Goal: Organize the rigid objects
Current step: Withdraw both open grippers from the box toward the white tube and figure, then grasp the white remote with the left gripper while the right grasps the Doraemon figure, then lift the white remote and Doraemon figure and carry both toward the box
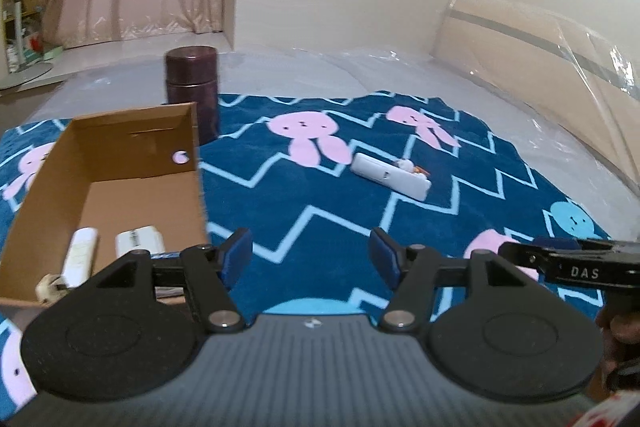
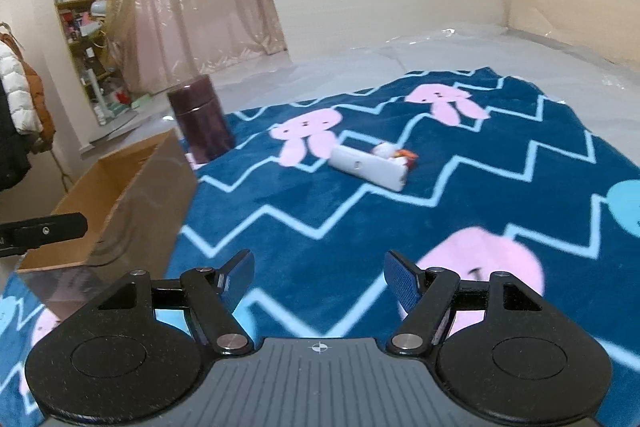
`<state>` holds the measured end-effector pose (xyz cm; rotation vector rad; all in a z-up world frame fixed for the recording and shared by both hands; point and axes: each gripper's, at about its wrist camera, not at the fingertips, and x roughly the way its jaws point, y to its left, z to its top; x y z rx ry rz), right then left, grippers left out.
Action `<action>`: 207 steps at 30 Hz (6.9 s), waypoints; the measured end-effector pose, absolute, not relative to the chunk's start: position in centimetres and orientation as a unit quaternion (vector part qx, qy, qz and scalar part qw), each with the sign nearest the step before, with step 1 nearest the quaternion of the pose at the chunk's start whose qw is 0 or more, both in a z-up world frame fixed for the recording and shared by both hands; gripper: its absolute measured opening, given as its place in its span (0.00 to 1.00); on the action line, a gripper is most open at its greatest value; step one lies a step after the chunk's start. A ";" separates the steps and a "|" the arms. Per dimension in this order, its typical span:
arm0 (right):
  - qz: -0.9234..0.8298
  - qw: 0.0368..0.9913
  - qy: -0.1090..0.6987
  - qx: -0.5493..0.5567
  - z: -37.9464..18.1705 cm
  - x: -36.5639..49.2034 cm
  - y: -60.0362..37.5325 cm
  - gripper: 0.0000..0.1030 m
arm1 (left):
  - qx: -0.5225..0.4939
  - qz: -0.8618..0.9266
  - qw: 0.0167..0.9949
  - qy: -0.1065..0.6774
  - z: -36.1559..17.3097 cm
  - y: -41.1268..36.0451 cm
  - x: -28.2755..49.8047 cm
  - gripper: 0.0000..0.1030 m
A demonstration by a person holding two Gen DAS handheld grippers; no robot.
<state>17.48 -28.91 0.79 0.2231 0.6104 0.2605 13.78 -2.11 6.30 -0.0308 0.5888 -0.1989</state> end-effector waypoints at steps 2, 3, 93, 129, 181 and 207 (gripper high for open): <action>0.124 0.941 0.299 0.100 0.4 18.6 -29.9 0.67 | -0.009 -0.104 0.950 0.293 5.9 -3.3 14.9 0.59; 0.125 0.941 0.298 0.096 0.1 19.2 -30.3 0.67 | -0.006 -0.107 0.950 0.294 5.7 -3.9 15.4 0.59; 0.183 0.920 0.337 -0.079 -10.8 42.7 -30.2 0.50 | 0.065 -0.132 0.917 0.371 -9.6 -13.4 36.5 0.32; 0.179 0.927 0.327 -0.033 -11.4 28.7 -30.1 0.49 | 0.137 -0.138 0.925 0.327 -10.7 -13.2 25.3 0.34; 0.153 0.939 0.306 0.031 -1.2 13.9 -25.1 0.41 | 0.048 -0.108 0.944 0.307 -0.5 -4.5 9.6 0.32; 0.161 0.936 0.312 0.019 0.7 10.9 -21.2 0.41 | 0.036 -0.068 0.956 0.285 2.5 -0.2 4.8 0.32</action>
